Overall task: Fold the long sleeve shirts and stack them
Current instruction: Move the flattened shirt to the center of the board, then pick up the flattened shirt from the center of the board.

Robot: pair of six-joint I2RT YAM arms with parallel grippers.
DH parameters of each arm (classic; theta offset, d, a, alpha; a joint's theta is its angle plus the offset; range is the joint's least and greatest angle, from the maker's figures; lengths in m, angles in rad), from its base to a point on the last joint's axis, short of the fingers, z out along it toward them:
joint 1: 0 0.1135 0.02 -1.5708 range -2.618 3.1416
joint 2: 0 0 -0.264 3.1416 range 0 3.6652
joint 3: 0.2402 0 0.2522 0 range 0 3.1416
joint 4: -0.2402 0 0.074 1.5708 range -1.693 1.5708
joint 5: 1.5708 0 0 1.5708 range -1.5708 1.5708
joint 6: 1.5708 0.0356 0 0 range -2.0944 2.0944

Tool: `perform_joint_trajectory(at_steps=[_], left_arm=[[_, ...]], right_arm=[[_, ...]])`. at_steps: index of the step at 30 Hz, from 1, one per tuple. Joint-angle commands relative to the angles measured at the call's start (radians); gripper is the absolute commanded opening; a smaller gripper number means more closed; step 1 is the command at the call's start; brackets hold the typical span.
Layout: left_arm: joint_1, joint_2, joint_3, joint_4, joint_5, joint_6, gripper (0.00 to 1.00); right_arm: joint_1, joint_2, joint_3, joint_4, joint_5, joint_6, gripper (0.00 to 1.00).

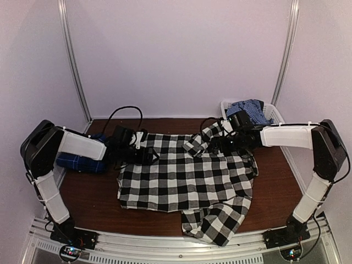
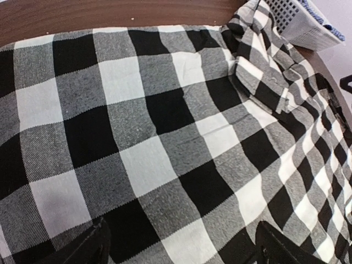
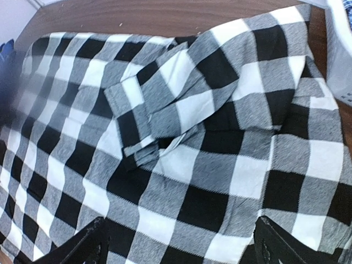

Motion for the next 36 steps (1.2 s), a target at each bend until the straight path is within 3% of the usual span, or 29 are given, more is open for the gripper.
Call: perform_joint_trajectory(at_steps=[1,8,13,19,24,30,36], left_arm=[[0.0,-0.119,-0.084,0.049,0.063,0.004,0.92],[-0.06,-0.299,-0.223,-0.038,0.008,-0.01,0.92],[-0.062,-0.342,-0.254,-0.118,-0.026,-0.044,0.9],[-0.119,-0.426,-0.264,-0.28,-0.071,-0.05,0.88],[-0.217,-0.549,-0.272,-0.453,-0.127,-0.083,0.86],[-0.322,-0.673,-0.315,-0.555,-0.159,-0.134,0.85],[-0.387,-0.641,-0.31,-0.575,-0.188,-0.137,0.8]], right_arm=[[0.111,-0.076,-0.058,-0.114,0.073,0.013,0.92],[0.409,-0.278,-0.211,-0.267,0.151,0.123,0.95],[0.585,-0.407,-0.274,-0.342,0.159,0.214,0.95],[0.603,-0.472,-0.361,-0.462,0.24,0.372,0.93],[0.601,-0.479,-0.43,-0.474,0.223,0.455,0.89],[0.597,-0.476,-0.495,-0.433,0.191,0.465,0.75],[0.59,-0.419,-0.513,-0.377,0.143,0.405,0.46]])
